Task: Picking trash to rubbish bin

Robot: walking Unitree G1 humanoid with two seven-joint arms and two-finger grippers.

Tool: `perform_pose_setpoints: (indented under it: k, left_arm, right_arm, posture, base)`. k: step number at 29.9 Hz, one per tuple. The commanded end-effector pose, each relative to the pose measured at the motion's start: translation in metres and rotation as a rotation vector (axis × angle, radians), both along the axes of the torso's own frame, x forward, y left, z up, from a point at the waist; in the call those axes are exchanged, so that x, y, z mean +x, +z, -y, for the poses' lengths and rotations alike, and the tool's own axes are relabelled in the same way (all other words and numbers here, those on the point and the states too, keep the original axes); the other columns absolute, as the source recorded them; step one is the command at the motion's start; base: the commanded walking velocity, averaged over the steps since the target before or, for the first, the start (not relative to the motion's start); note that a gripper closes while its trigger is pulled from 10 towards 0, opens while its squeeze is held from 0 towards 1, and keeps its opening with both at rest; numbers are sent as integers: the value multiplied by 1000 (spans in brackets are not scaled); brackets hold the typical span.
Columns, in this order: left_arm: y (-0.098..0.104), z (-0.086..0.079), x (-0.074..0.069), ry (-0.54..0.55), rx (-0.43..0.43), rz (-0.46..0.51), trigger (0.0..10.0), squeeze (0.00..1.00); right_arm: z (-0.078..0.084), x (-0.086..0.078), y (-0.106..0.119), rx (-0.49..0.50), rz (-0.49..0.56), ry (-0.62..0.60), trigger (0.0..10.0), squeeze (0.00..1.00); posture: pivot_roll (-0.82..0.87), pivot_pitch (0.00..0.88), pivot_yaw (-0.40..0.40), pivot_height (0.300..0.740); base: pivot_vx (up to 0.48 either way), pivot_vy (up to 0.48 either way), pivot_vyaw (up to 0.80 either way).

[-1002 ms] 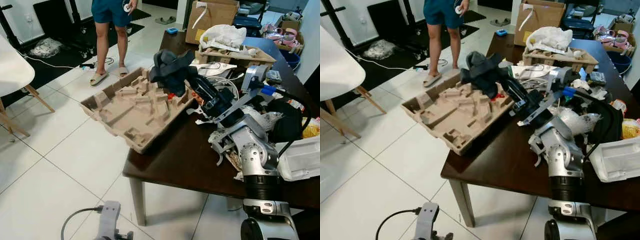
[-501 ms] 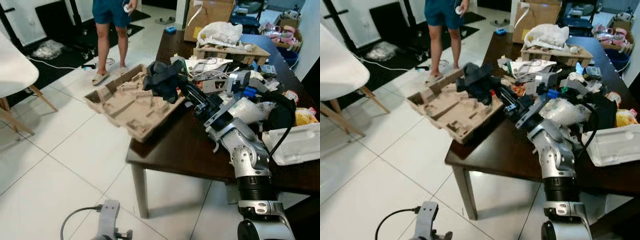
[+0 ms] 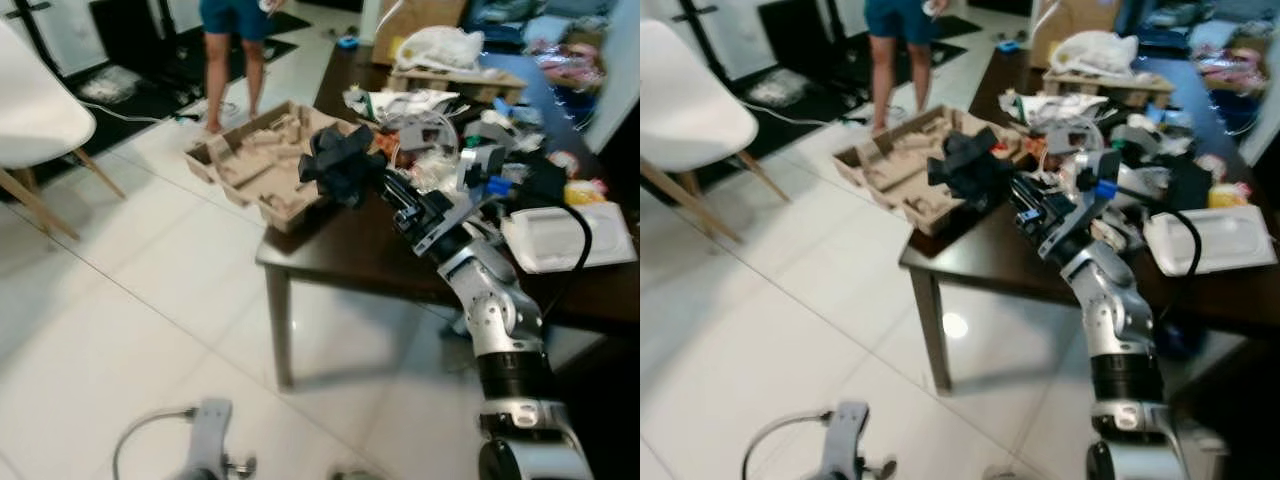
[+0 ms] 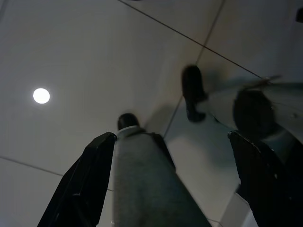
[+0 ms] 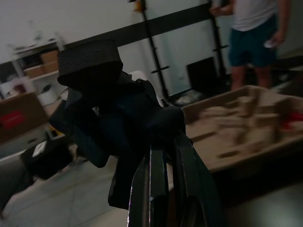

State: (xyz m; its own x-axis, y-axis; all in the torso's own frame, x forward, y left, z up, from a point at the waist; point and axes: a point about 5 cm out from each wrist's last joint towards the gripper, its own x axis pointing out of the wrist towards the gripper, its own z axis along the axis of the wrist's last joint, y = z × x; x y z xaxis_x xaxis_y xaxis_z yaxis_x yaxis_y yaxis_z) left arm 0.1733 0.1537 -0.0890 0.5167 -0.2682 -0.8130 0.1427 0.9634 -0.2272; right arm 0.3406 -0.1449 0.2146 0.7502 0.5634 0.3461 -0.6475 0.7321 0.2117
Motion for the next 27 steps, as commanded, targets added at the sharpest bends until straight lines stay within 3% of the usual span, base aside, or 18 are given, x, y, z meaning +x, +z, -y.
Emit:
perform_pose_setpoints:
  k: [1,6,27]
  left_arm:
    - [-3,-2,-6,11,2,-22,10000,0]
    - [-1,-4,-4,4,5,-4,10000,0]
    - [-2,-3,-5,-34,19,2,10000,0]
  right_arm:
    - [-2,-1,0,-5,3,5,10000,0]
    - [2,-2,2,22,16,8,10000,0]
    - [-7,-6,-4,-71,26,62,10000,0]
  posture:
    - [1,73,9,740]
    - [0,73,10,740]
    - [1,61,9,740]
  base:
    - [0,0,0]
    - [0,0,499]
    - [0,0,783]
